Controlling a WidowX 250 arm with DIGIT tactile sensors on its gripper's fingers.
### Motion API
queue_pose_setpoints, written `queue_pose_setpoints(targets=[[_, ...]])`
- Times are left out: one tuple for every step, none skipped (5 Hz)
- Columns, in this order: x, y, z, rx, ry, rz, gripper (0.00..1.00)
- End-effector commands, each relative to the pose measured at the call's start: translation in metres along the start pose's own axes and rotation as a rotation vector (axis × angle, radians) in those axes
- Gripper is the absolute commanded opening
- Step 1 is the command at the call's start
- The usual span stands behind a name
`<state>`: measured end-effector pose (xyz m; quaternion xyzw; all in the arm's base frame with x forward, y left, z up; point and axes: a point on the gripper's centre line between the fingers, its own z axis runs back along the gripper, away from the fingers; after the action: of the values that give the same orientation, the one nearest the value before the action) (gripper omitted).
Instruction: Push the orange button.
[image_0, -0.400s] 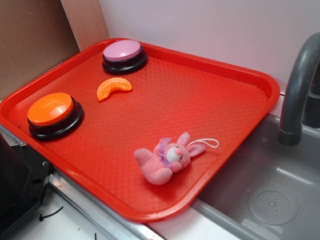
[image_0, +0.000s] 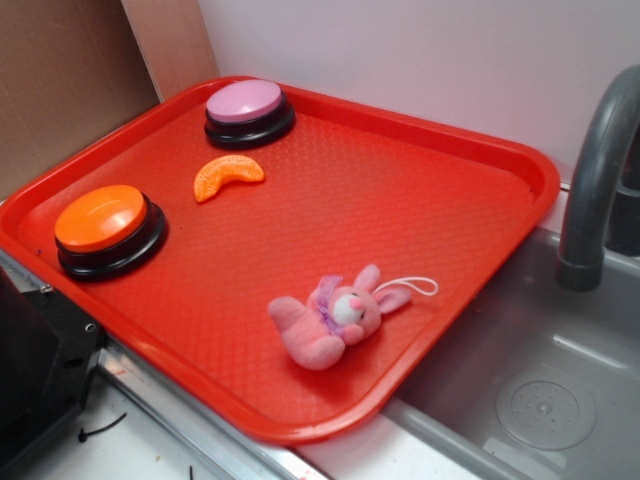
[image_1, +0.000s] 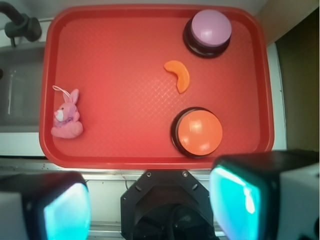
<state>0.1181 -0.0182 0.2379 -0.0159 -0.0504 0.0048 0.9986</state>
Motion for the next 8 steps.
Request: queue_pose_setpoints(targets=[[0.031, 0.099, -0.067, 0.078, 0.035, 0.367, 1.00], [0.022, 0.110, -0.095, 0.105, -0.004, 0.590, 1.00], [0.023, 0.100, -0.117, 0.136, -0.014, 0.591, 1.00], [0.015, 0.098, -0.138, 0.149, -0.020, 0.538, 1.00], [0.007, 0.103, -0.157, 0.114, -0.016, 0.518, 1.00], [0.011, 0.101, -0.172, 0.115, -0.020, 0.490, 1.00], [0.015, 0.097, -0.186, 0.126, -0.001, 0.469, 1.00], [0.015, 0.095, -0.194, 0.119, 0.024, 0.457, 1.00]])
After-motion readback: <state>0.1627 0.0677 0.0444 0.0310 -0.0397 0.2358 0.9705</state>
